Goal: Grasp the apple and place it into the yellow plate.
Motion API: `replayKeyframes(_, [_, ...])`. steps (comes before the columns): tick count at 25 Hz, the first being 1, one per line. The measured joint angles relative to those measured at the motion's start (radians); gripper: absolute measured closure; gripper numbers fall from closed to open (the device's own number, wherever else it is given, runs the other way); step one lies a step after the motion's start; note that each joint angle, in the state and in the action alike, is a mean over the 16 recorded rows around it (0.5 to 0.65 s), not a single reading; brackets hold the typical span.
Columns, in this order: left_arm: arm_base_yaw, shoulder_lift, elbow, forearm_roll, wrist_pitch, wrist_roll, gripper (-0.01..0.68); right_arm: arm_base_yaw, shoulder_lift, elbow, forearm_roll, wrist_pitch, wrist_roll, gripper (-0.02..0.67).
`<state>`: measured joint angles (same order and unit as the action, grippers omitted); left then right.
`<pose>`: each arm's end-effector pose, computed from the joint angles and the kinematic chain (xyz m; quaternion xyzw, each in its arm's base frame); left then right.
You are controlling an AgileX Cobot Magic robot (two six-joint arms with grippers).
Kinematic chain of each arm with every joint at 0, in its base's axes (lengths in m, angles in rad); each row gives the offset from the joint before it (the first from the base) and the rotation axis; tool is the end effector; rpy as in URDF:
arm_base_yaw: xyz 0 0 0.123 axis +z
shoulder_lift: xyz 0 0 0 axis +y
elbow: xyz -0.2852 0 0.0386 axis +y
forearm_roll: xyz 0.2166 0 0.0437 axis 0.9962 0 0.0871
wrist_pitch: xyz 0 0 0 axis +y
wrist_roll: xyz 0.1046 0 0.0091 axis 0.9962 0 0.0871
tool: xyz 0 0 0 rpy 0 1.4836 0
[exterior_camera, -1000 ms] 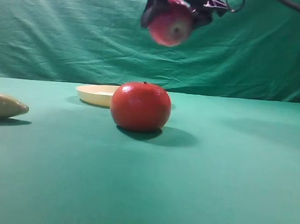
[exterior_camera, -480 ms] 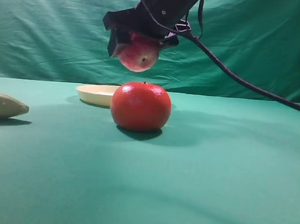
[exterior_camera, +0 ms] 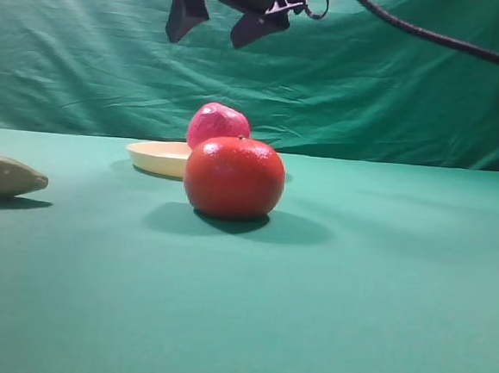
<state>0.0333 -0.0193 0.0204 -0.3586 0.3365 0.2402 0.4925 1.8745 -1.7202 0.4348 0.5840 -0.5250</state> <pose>0.0327 -0.0111 0.1757 -0.0161 0.7831 -0.0661 0.6182 0.3645 0.2233 0.3352 -0.3315 0.8170 0.1794 0.4363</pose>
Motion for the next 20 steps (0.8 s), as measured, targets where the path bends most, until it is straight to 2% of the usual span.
replayKeyframes(4, [0.000,0.000,0.000,0.000,0.000,0.000,0.516,-0.039,-0.125,-0.001,-0.068,0.169,0.098,0.583])
replayKeyframes(7, [0.000,0.000,0.000,0.000,0.000,0.000,0.516,-0.060,-0.222,0.015,-0.134,0.271,0.194,0.634])
replayKeyframes(13, [0.000,0.000,0.000,0.000,0.000,0.000,0.516,-0.075,-0.438,0.143,-0.268,0.339,0.368,0.649])
replayKeyframes(20, [0.000,0.000,0.000,0.000,0.000,0.000,0.516,-0.075,-0.737,0.452,-0.349,0.219,0.467,0.649])
